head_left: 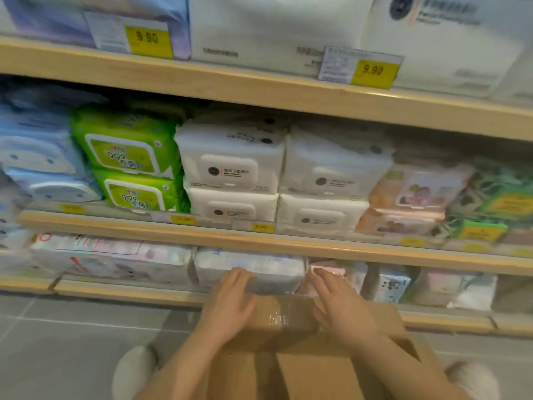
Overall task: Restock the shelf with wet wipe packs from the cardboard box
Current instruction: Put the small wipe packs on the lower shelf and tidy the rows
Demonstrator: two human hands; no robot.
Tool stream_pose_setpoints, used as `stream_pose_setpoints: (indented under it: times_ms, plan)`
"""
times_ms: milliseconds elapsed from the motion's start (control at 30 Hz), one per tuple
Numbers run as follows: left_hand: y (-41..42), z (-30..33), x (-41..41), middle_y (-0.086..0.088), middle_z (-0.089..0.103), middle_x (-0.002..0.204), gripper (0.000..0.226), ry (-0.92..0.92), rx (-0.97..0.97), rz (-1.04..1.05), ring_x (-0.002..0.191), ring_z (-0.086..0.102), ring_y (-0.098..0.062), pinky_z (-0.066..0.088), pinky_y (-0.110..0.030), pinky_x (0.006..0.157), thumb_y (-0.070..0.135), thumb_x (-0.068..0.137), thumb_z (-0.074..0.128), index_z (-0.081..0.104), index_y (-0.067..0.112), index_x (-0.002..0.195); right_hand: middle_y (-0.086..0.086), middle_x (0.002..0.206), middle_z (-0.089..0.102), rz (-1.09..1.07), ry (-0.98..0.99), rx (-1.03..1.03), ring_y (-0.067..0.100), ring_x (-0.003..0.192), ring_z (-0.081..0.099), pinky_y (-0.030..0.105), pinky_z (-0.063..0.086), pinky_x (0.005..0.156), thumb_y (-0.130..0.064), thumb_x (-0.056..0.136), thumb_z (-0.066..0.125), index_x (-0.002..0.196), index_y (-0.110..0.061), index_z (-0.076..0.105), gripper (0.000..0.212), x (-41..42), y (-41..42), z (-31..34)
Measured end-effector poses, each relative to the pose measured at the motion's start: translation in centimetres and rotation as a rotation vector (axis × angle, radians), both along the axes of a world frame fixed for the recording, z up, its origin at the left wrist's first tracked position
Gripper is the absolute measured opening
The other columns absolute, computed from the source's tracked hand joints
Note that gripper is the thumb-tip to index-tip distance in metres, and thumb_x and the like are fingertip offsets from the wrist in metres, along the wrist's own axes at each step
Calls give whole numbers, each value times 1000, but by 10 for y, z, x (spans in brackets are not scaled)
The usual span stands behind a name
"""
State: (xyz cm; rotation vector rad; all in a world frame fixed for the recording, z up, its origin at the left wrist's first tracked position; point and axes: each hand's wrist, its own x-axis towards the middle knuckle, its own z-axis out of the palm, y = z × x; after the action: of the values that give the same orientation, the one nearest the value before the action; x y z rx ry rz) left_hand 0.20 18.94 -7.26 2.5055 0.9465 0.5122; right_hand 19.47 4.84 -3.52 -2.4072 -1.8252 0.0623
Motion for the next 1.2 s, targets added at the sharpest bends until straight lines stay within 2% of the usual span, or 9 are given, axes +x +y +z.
stream_pose_setpoints:
  times_ms: [100,200,367,500,600,733,933,1100,1200]
  plan:
    - [-26,-10,40,13,46,123,37,40,-48,-56,115,45,-7,41,-25,95,35,89,53,47,29,125,-8,148,34,-141,102,-33,11,132,38,25,41,101,-36,92,51,142,-31,32,54,29,-24,-18]
    - [-41,-22,75,14,44,130,41,82,-61,-104,121,42,-7,37,-24,98,34,91,48,44,30,131,-10,147,35,-217,76,-33,11,131,38,26,41,95,-41,94,45,142,-32,30,51,53,-35,-26]
    - [-60,-70,101,11,38,147,78,392,-71,-269,134,35,-12,26,-34,110,71,79,3,35,36,142,-8,141,43,-228,200,-242,16,129,40,37,32,106,-58,93,31,133,-35,43,47,82,-52,-76]
    - [-76,-97,90,12,63,123,76,418,-36,-189,108,62,-12,52,-33,86,68,86,-4,54,39,127,-11,126,57,-223,246,-252,14,120,49,36,34,101,-69,76,-8,123,-37,53,83,76,-77,-105]
    - [-85,-98,79,17,68,110,53,402,-12,-211,96,66,-4,55,-26,75,59,94,18,59,40,120,-11,125,58,-218,247,-243,14,119,50,35,33,101,-66,77,-7,123,-36,54,82,69,-89,-105]
    - [-95,-95,72,17,64,119,60,429,-19,-255,106,62,-4,52,-28,86,61,94,10,56,39,125,-9,125,57,-232,286,-276,15,118,50,36,34,102,-66,79,-3,124,-35,53,79,60,-104,-103]
    - [-90,-76,86,12,25,153,89,443,-85,-283,140,21,-8,10,-31,115,73,75,-15,21,34,146,0,139,45,-192,364,-148,22,125,45,38,38,102,-46,96,41,137,-23,41,47,67,-81,-85]
    - [-75,-59,125,4,9,157,66,218,-139,-189,144,8,-11,14,-32,116,51,94,32,11,22,150,9,138,42,-357,630,186,24,122,46,30,38,98,-22,96,51,140,-12,36,48,91,-16,-86]
    - [-77,-66,153,7,-5,158,73,162,-230,-188,144,-5,-6,6,-27,116,42,96,42,-1,19,150,17,120,50,-375,617,204,32,112,48,29,36,85,-8,93,48,120,-2,49,28,110,8,-101]
